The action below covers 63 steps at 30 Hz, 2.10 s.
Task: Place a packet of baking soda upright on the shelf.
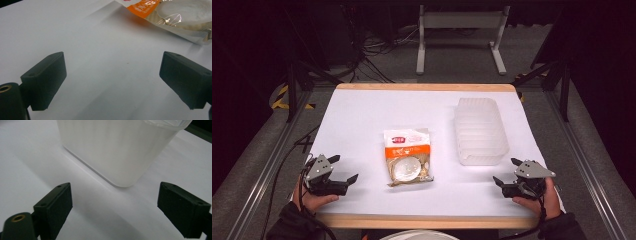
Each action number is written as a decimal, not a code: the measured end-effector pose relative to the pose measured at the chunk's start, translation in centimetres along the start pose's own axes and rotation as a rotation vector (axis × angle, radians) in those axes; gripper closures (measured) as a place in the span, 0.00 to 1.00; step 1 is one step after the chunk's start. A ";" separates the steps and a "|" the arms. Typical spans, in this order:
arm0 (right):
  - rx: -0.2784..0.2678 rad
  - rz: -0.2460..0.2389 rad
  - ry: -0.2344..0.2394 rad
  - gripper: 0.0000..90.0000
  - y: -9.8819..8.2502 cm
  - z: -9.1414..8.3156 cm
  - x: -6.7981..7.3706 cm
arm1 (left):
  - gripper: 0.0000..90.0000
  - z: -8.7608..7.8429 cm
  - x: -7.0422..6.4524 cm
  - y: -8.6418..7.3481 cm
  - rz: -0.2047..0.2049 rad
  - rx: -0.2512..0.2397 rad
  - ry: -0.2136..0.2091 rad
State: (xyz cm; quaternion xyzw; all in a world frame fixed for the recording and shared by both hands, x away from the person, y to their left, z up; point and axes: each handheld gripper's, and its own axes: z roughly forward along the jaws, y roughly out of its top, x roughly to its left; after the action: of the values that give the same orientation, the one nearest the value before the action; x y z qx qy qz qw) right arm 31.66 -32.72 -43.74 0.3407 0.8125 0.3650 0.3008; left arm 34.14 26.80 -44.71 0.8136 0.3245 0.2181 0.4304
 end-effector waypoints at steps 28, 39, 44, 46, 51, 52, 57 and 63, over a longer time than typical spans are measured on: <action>0.013 -0.002 -0.003 0.15 -0.2 -0.1 0.2 | 0.06 3.8 0.5 2.7 -0.089 0.054 -0.160; 0.015 0.000 0.000 0.15 -0.1 -0.1 0.4 | 0.07 6.0 0.1 4.3 -0.116 0.077 -0.240; 0.019 -0.008 0.002 0.15 -0.1 0.1 0.4 | 0.08 7.0 0.0 4.9 -0.117 0.080 -0.260; 0.017 -0.013 0.004 0.15 0.0 0.1 0.4 | 0.08 7.6 0.0 5.1 -0.116 0.093 -0.275; 0.014 -0.025 0.010 0.15 0.1 0.3 0.4 | 0.10 9.2 0.4 5.9 -0.157 0.120 -0.295; 0.015 -0.024 0.011 0.15 0.2 0.4 0.4 | 0.10 9.5 0.5 6.0 -0.154 0.117 -0.296; 0.021 -0.037 0.022 0.15 0.4 0.9 0.6 | 0.10 11.3 0.1 6.0 -0.140 0.178 -0.308; 0.019 -0.031 0.019 0.15 0.2 0.6 0.6 | 0.13 12.6 0.1 7.8 -0.168 0.155 -0.363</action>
State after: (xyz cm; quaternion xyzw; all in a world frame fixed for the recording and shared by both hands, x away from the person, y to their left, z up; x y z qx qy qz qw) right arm 31.82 -31.94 -44.02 0.3276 0.8239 0.3556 0.2955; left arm 44.83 16.54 -44.82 0.8402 0.3244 0.0056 0.4344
